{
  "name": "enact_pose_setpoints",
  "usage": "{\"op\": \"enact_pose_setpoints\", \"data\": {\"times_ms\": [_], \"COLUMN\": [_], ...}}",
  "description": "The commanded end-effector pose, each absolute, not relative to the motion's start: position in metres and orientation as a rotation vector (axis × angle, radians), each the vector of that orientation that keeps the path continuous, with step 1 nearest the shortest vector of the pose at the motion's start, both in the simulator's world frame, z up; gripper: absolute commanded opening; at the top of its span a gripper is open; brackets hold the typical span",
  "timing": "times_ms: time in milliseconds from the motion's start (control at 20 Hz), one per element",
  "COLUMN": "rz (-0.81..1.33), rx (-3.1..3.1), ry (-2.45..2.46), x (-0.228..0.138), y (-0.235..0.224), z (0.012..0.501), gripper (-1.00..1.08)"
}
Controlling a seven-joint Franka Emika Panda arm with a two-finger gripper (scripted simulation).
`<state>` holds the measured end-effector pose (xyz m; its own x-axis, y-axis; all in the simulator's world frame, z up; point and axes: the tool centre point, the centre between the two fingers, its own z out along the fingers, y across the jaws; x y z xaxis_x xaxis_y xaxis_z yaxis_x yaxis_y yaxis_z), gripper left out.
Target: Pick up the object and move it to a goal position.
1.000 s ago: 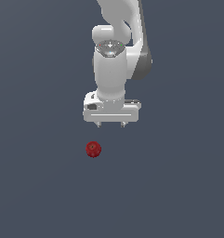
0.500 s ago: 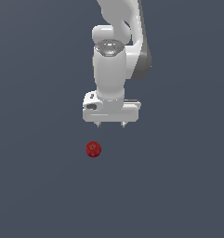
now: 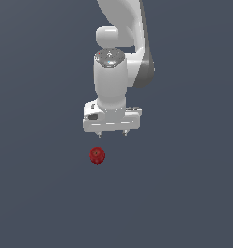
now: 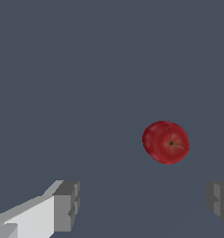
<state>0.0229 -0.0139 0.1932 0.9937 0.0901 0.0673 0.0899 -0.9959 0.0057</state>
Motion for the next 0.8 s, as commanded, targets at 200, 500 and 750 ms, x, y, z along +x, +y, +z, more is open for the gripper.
{"op": "enact_pose_setpoints", "data": {"times_ms": [200, 500, 750], "rz": [0.082, 0.056, 0.035], "rx": [3.113, 3.08, 3.046], "ry": [0.327, 0.541, 0.717], "x": [0.029, 0.036, 0.04], "y": [-0.029, -0.046, -0.06], "z": [0.175, 0.153, 0.135], "gripper": [1.0, 1.0, 1.0]}}
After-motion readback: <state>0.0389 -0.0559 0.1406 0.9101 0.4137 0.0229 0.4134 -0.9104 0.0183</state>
